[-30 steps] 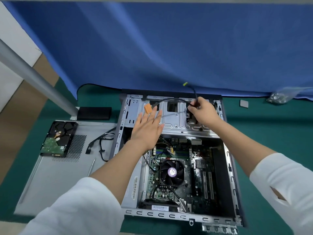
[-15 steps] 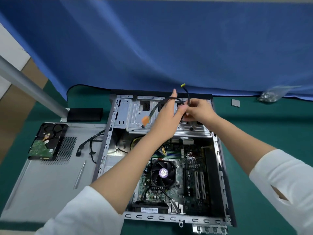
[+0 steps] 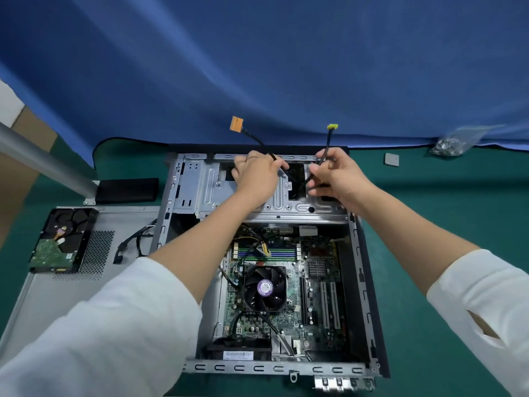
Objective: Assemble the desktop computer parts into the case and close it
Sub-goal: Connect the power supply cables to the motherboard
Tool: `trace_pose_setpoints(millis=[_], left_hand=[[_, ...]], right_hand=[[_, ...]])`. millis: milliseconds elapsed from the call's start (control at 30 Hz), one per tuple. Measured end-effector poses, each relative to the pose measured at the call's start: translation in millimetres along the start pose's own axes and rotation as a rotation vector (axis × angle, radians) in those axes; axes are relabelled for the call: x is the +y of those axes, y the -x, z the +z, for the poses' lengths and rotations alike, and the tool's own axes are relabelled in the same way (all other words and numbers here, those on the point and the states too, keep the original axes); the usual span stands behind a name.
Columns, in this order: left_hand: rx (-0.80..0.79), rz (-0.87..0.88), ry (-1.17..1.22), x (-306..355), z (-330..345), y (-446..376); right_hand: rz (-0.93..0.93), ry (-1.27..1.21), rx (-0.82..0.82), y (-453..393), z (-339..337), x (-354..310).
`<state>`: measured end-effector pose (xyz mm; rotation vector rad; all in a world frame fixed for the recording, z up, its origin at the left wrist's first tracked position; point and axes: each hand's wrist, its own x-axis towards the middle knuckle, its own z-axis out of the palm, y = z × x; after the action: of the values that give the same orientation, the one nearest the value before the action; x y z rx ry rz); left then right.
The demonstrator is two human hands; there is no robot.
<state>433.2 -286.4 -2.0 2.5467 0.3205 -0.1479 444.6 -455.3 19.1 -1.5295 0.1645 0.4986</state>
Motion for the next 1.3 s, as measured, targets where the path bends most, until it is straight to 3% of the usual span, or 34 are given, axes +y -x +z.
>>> trace_pose_setpoints(millis=[133,233,333,433,500,667,800,900,1000,1133,1233,1300], left_hand=[[0.076,-0.081,0.058,8.0,9.2,3.4],[0.14,-0.138,0.131,8.1,12.3,9.2],[0.094,-0.215,0.101,5.1,11.7,15.4],[0.02,-0.168,0.075,-1.3,8.1,27.0],[0.019,-0.09,0.077,-6.2,5.4,38.0],[0.031,0.091,0.084,-24.7,5.9,62.2],[0.121,0.302,-0.028,-39.5,9.2,77.0],[0.136,0.277,-0.009,-37.2,9.8,77.4],[0.143,0.258,0.054,-37.4,11.2,80.0],[0.266,0.221,0.288,-39.3,17.2,108.8],[0.396,0.215,0.381,-46.3,28.2,139.6],[0.347,0.206,0.401,-50.8,38.6,152.9]], right_hand=[[-0.06,0.287,-0.042,-2.8,10.4,7.8],[-0.093,0.53,0.029,-4.8,20.5,17.9],[-0.135,0.861,-0.005,-6.2,22.0,16.3],[-0.016,0.624,-0.151,-5.0,16.0,3.7],[0.067,0.511,-0.156,-4.7,10.4,-4.1],[0.097,0.426,0.066,-8.3,8.0,5.9],[-0.017,0.338,0.177,-9.5,9.1,14.2],[-0.121,0.38,0.16,-9.4,8.8,17.0],[-0.263,0.572,0.074,-10.1,18.8,18.5],[-0.215,0.664,-0.033,-8.4,32.6,19.7],[-0.185,0.627,0.026,-6.0,32.8,19.5],[-0.138,0.579,0.08,-5.0,30.6,14.8]])
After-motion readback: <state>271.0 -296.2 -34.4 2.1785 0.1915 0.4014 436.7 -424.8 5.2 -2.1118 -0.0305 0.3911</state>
